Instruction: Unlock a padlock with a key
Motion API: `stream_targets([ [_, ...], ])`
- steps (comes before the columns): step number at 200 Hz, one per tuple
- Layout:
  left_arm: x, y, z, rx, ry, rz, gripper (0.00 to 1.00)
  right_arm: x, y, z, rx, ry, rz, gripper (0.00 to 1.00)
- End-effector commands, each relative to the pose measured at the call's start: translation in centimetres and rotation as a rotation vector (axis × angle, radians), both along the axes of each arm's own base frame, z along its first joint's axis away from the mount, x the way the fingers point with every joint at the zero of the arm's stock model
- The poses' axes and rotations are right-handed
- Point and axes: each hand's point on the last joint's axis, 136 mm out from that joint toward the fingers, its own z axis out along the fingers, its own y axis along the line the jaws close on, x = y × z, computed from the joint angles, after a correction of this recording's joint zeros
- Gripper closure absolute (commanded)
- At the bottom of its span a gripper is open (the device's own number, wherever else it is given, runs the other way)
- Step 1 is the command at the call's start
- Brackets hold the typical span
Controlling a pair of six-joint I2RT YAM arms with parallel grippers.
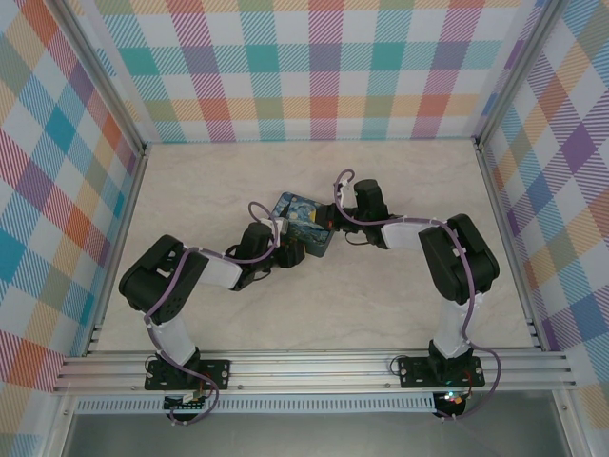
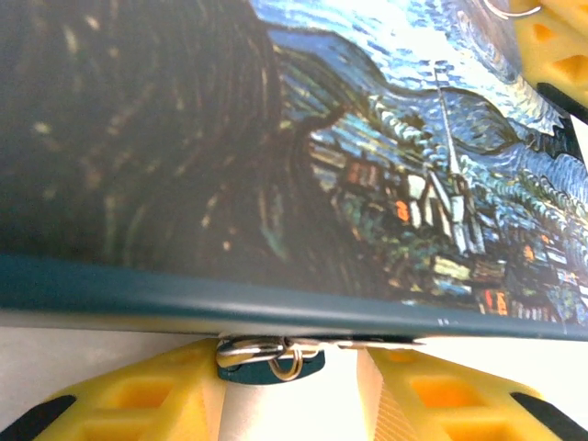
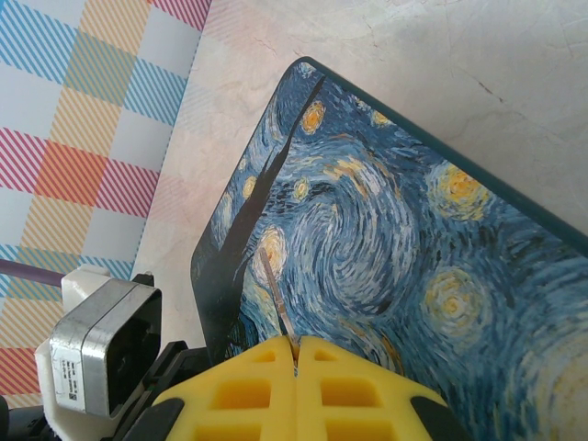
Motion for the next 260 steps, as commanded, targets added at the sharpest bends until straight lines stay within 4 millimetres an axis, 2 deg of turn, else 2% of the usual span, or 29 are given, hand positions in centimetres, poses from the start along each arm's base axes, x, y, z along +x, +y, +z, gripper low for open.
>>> stream_targets([
  [1, 0.6, -0.3, 0.2, -0.010, 0.005, 0.020, 0.58, -1.9, -0.2, -3.4, -0.059, 0.115, 0.023, 0.97],
  [53, 1.5, -0.9, 0.5, -0.037, 0.011, 0.053, 0.60, -1.9, -0.2, -3.3, -0.057, 0.115, 0.022, 0.97],
  [177, 1.8, -1.0, 0.0, 0.002, 0.030, 0.076, 0.67, -1.9, -0.1, -3.0, -0.049, 0.107, 0.027, 0.97],
  [230, 1.7, -1.6, 0.6, -0.023, 0.044, 0.073, 0.69, -1.4, 0.0, -0.9, -0.033, 0.033, 0.029, 0.97],
  [260, 1.5, -1.9, 1.0, -0.032, 0.051, 0.081, 0.69, -1.1, -0.2, 1.8, -0.029, -0.061, 0.022, 0.97],
])
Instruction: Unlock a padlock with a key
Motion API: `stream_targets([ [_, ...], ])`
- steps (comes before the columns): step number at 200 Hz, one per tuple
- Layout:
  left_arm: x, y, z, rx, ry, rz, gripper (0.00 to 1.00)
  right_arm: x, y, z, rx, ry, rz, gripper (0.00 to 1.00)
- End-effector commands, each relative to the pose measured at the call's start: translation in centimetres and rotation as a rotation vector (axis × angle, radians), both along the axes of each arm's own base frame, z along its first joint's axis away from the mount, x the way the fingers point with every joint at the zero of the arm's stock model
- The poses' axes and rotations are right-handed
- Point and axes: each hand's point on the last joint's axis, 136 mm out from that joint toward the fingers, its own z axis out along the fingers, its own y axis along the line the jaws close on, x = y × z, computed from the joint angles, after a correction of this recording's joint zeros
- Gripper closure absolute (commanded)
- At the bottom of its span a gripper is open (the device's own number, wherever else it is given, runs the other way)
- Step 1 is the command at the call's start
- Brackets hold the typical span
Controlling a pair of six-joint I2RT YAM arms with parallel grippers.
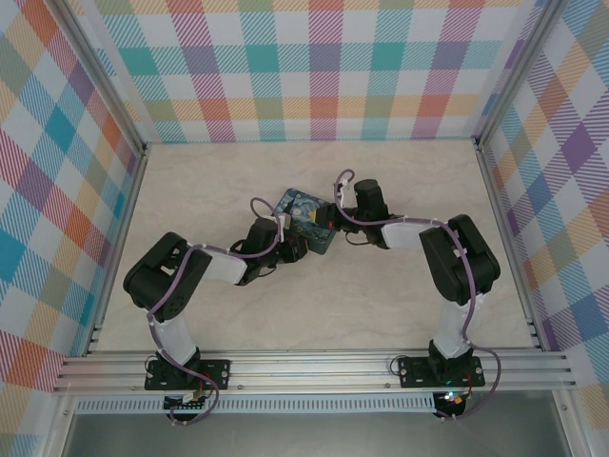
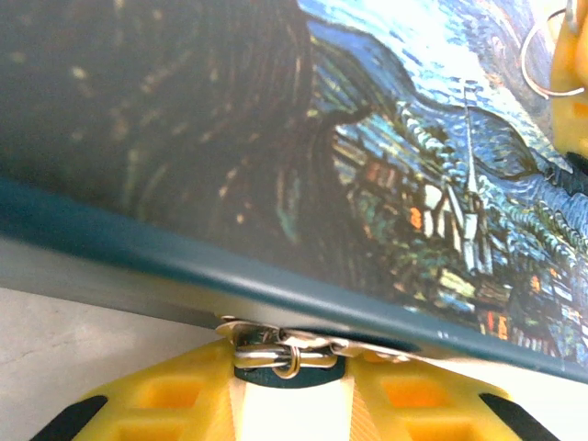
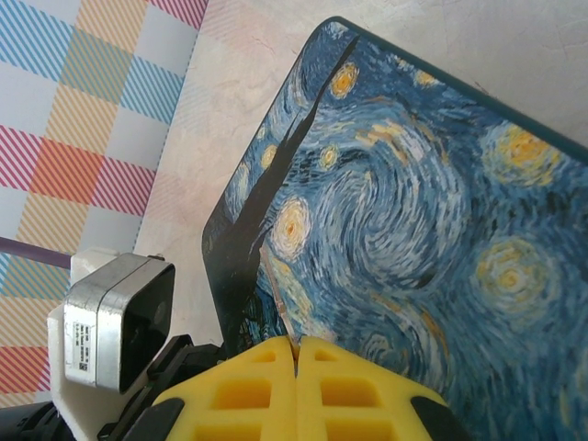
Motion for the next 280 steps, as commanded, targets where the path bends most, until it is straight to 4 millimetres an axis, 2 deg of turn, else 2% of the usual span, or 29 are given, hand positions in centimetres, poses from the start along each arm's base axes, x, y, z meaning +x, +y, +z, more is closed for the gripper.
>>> stream_targets([
  [1, 0.5, -0.8, 0.8, -0.016, -0.003, 0.018, 0.69, -0.9, -0.1, 1.6, -0.018, -0.055, 0.021, 0.97],
  [26, 0.2, -1.2, 1.4, -0.035, 0.028, 0.035, 0.69, -1.7, -1.3, 3.6, -0.052, -0.159, 0.011, 0.97],
  [46, -0.2, -1.6, 1.8, -0.035, 0.067, 0.045, 0.69, -3.4, -2.6, 3.8, -0.105, -0.215, 0.017, 0.97],
  [99, -1.2, -2.5, 3.6, -0.080, 0.163, 0.054, 0.70, -9.3, -6.6, 1.4, -0.277, -0.287, 0.037, 0.97],
  [128, -1.3, -3.2, 5.0, -0.111, 0.204, 0.048, 0.71, -11.9, -7.1, -0.2, -0.320, -0.298, 0.053, 0.97],
  [151, -1.4, -3.6, 6.1, -0.126, 0.232, 0.052, 0.72, -13.4, -6.8, -1.8, -0.364, -0.308, 0.079, 0.97],
  [180, -1.5, -3.5, 6.9, -0.130, 0.274, 0.076, 0.73, -13.5, -6.5, -2.7, -0.392, -0.324, 0.083, 0.97],
  [280, -2.0, -3.6, 8.7, -0.200, 0.356, 0.135, 0.73, -10.9, -4.0, -2.3, -0.434, -0.426, 0.137, 0.97],
])
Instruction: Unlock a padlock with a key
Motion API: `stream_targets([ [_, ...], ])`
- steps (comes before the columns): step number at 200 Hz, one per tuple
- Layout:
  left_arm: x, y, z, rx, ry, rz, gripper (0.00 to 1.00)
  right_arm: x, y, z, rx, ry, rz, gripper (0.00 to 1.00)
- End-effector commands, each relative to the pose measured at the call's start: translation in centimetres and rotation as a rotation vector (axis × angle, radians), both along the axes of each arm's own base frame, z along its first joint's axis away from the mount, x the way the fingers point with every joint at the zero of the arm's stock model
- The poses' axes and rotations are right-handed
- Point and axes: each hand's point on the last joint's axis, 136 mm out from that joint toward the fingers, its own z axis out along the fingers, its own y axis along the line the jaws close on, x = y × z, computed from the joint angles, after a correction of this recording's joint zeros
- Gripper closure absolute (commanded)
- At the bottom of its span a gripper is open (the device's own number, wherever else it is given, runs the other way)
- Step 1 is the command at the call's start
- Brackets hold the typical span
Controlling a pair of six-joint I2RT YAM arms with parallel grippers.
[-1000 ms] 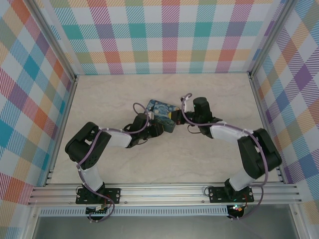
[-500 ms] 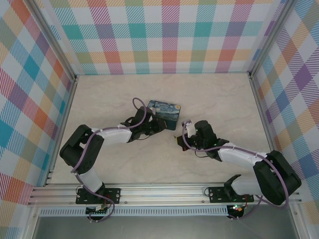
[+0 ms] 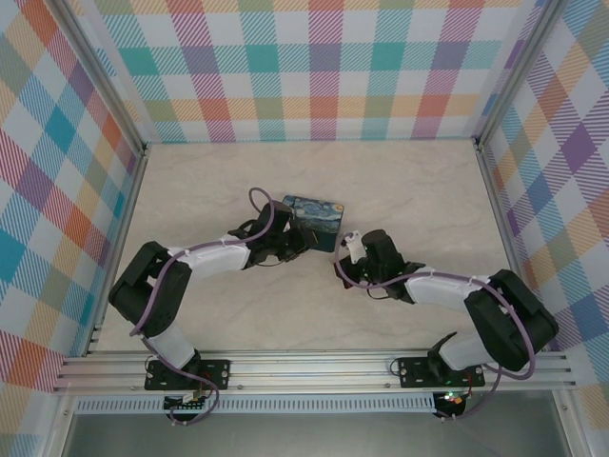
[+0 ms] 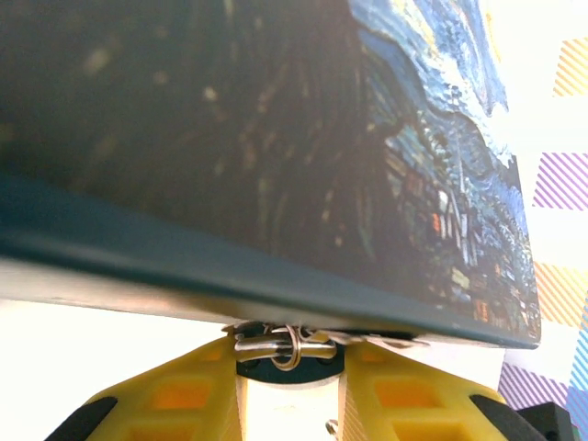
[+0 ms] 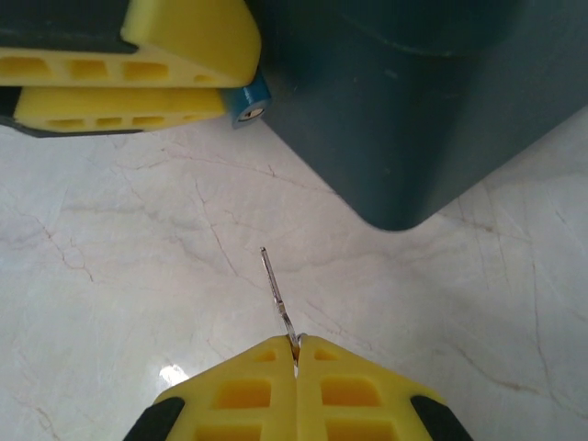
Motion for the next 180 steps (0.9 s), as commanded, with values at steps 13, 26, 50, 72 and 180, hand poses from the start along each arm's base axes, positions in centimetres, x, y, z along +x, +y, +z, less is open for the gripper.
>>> stream_targets([
  [13, 0.3, -1.2, 4.0, -0.083, -0.034, 0.004, 0.73, 1.5, 2.0, 1.9, 0.014, -0.090, 0.044, 0.97],
  [26, 0.3, -1.1, 4.0, -0.081, -0.029, 0.007, 0.73, 1.8, 2.3, 2.0, 0.014, -0.094, 0.048, 0.97],
  [50, 0.2, -1.2, 4.1, -0.079, -0.029, 0.005, 0.73, 2.2, 2.8, 2.3, 0.019, -0.110, 0.050, 0.97],
  [72, 0.2, -1.1, 4.1, -0.076, -0.026, 0.008, 0.73, 2.5, 2.9, 2.4, 0.017, -0.119, 0.047, 0.97],
  [180, -0.1, -1.1, 4.4, -0.073, -0.029, 0.003, 0.74, 3.5, 3.7, 3.0, 0.033, -0.144, 0.046, 0.97],
])
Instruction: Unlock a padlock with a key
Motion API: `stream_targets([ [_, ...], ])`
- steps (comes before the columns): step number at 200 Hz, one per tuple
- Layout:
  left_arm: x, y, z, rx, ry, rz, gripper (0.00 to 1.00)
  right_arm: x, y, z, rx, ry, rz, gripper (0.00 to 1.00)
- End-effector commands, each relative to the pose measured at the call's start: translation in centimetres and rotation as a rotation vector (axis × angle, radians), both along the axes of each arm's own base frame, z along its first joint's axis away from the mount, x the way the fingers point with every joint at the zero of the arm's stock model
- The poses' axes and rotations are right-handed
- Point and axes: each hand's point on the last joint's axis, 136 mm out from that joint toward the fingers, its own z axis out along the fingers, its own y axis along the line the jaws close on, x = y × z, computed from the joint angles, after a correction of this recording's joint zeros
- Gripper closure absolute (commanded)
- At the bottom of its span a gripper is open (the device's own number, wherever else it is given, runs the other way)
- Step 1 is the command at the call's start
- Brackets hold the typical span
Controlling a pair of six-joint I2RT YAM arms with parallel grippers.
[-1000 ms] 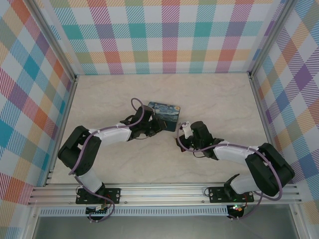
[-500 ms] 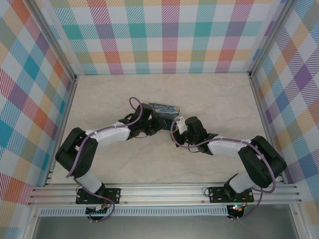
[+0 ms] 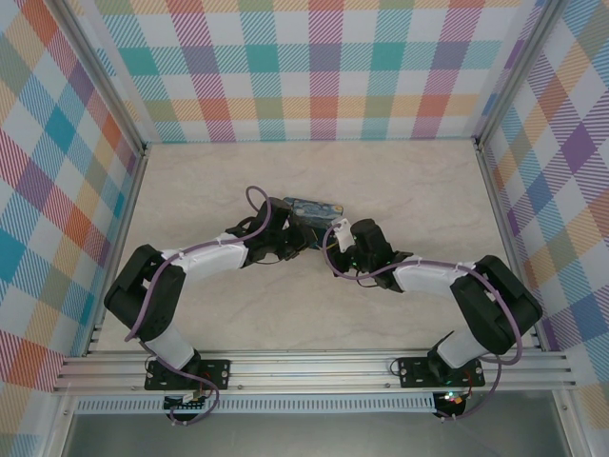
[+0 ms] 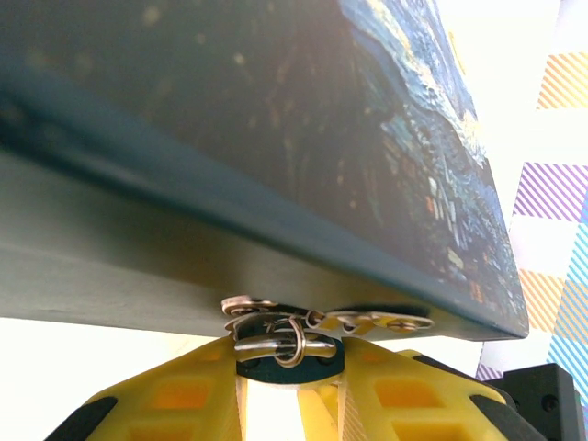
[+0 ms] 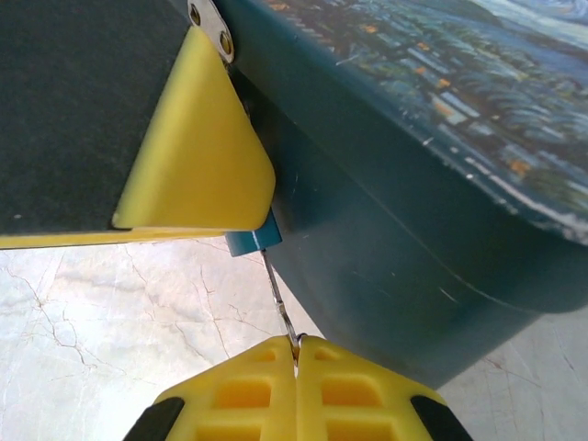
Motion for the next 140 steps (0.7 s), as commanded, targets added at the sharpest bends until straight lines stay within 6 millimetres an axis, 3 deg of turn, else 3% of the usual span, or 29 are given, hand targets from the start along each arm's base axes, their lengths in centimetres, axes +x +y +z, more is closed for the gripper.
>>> stream_targets([
  [1, 0.1, -1.1, 3.2, -0.052, -0.058, -0.023, 0.74, 0.7, 1.1, 1.5, 0.035, -0.053, 0.022, 0.97],
  [140, -0.1, -1.4, 3.8, -0.071, -0.053, -0.026, 0.74, 1.2, 2.0, 3.3, 0.129, -0.089, 0.017, 0.97],
])
